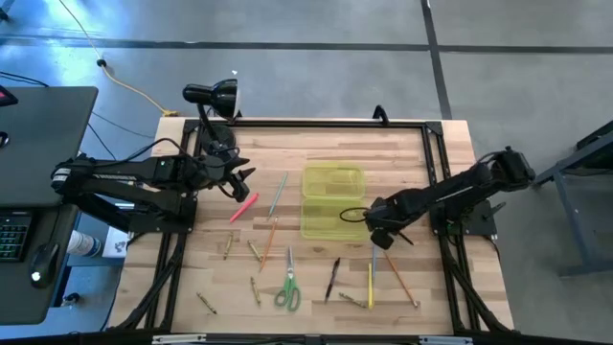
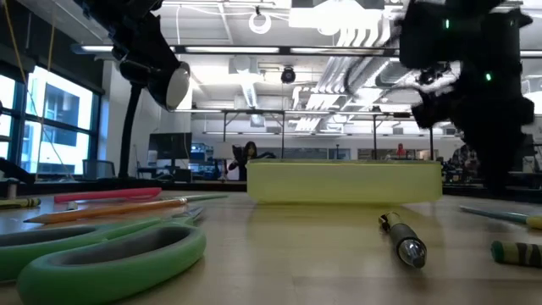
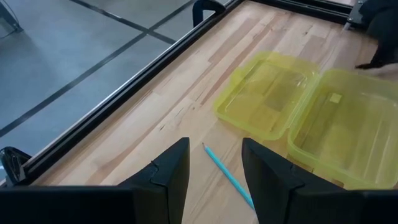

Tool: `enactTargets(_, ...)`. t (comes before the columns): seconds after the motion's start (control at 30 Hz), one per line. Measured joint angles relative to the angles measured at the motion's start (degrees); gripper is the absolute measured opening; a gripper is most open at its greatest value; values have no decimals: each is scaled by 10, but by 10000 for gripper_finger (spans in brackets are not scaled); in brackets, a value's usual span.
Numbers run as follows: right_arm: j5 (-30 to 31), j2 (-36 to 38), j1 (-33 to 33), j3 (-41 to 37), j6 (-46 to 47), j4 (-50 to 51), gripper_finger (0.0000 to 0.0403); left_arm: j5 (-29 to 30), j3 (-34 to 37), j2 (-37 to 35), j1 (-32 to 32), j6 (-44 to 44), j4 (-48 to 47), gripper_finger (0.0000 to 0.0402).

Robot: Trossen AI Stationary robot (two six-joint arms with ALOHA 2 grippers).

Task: Pick & place school supplies into a supply box
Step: Put the black pen into the yellow supply box

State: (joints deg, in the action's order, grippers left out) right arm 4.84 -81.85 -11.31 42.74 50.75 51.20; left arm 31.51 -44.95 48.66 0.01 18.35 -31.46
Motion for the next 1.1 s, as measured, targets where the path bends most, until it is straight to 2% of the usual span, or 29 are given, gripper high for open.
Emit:
enactTargets(0.1,45,36,0,20,-11,20,10,0,0,0,0,0,1,179)
enactTargets(0.23,136,90,1,57,-52,7,8,1,0,0,0,2,11,179)
enactTargets(0.3,186,110,1,66,-111,-34,5,2,0,0,0,2,19,179)
enactTargets(0.37,203,124,2,70,-188,-109,5,1,0,0,0,2,22,179)
enactTargets(0.43,181,130,10,71,-263,-186,6,1,0,0,0,2,24,179)
enactTargets(0.53,91,123,28,71,-361,-288,3,1,0,0,0,2,29,179)
enactTargets(0.67,20,93,52,71,-409,-367,3,1,0,0,0,2,33,179)
enactTargets(0.77,-2,58,67,71,-422,-371,2,1,0,0,0,2,35,179)
enactTargets(1.1,-4,-61,91,71,-423,-350,1,0,0,0,0,2,50,179)
